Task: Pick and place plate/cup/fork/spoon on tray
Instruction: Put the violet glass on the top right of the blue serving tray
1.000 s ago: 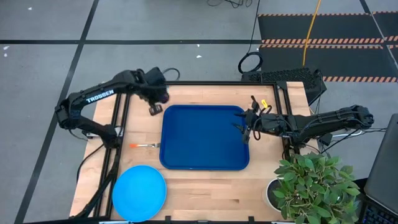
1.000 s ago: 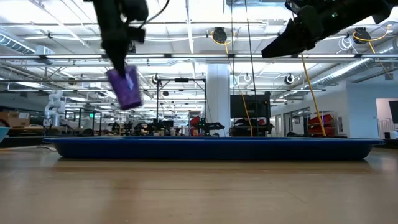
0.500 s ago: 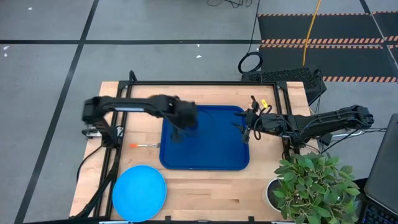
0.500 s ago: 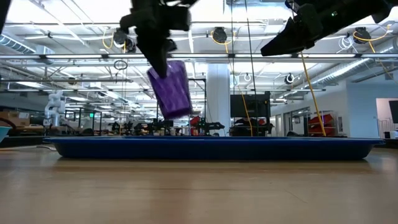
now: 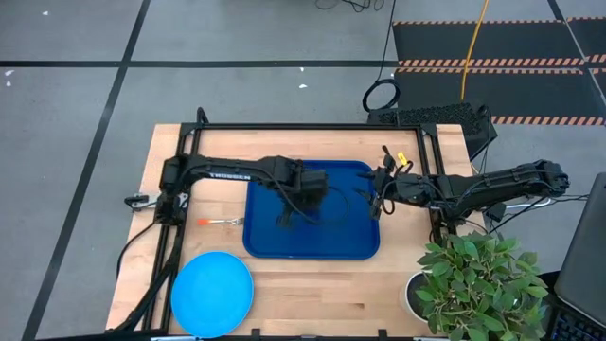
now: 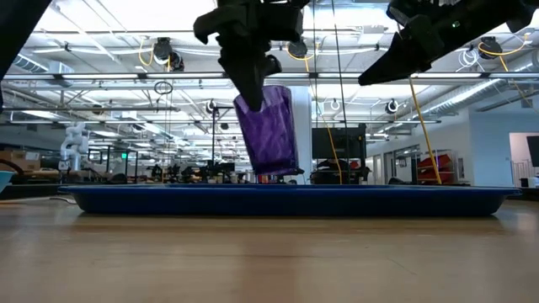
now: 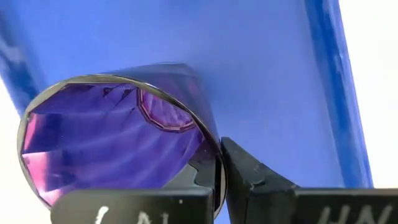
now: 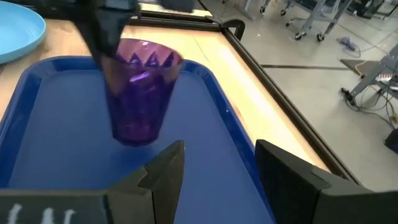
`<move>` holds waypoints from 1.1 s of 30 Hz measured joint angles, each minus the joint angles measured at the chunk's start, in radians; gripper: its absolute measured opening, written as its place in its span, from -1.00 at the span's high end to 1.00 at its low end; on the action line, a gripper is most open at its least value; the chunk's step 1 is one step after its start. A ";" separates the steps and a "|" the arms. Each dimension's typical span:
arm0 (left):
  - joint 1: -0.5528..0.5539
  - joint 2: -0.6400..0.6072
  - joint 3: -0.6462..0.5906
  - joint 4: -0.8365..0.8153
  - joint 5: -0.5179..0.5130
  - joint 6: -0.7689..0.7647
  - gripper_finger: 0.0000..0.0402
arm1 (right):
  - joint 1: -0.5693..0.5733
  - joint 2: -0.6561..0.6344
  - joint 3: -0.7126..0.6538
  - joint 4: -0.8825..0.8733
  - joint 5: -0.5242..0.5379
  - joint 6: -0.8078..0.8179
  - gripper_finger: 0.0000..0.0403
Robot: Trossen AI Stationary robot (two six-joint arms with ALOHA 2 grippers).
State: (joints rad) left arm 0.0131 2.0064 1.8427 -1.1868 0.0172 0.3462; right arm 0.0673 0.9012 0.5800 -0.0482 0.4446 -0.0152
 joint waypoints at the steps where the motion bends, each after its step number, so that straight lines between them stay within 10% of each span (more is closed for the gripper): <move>1: -0.002 0.008 0.000 -0.007 0.004 0.000 0.96 | 0.000 0.000 0.000 -0.001 0.000 0.006 0.05; 20: -0.005 0.052 0.000 -0.042 -0.004 0.009 0.83 | 0.000 0.000 0.000 -0.018 -0.001 0.012 0.05; 33: -0.010 0.047 0.000 -0.065 -0.128 -0.015 0.27 | 0.000 0.000 0.000 -0.033 -0.003 0.030 0.05</move>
State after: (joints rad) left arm 0.0035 2.0535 1.8427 -1.2521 -0.1105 0.3310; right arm 0.0673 0.9012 0.5800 -0.0811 0.4417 0.0147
